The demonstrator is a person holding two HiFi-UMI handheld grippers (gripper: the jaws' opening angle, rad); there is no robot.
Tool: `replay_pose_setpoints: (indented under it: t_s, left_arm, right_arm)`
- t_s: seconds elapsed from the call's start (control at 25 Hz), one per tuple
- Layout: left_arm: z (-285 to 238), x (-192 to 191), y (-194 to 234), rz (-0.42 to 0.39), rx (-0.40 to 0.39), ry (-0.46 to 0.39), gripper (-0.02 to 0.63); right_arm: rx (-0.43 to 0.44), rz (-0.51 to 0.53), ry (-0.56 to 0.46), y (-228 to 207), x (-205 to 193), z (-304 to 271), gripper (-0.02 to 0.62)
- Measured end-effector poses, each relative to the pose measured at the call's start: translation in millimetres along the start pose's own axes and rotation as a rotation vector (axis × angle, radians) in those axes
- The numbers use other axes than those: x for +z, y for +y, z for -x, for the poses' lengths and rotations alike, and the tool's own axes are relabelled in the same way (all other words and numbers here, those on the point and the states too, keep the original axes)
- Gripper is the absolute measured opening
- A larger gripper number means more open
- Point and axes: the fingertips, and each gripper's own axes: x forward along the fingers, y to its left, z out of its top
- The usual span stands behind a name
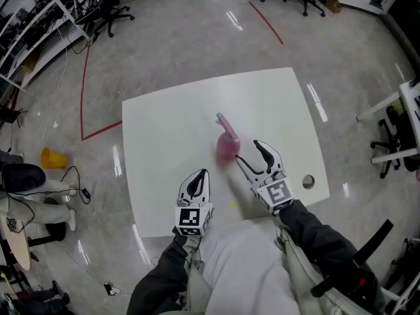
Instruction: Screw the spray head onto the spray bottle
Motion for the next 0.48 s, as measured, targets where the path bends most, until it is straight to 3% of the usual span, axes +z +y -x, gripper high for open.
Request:
replay_pose_setpoints:
  t_s: [0.12,0.28,0.48]
  left_arm:
    - [-0.8,-9.8,-4.3,0.012,-0.010,0.028,0.006]
    - [-2.7,-15.8,-17.9,0.011,-0.027,0.059,0.006]
    - [-2.0,-21.6,-20.1,0.007,-0.037,0.079,0.006]
  right_arm:
    - [-0.009,0.029,0.092,8.1,-25.4,6.3,0.257]
    - [-0.052,0.032,0.154,15.4,-38.7,15.8,0.024]
    - [0.015,0.064,0.152,35.1,-41.9,15.0,-0.005]
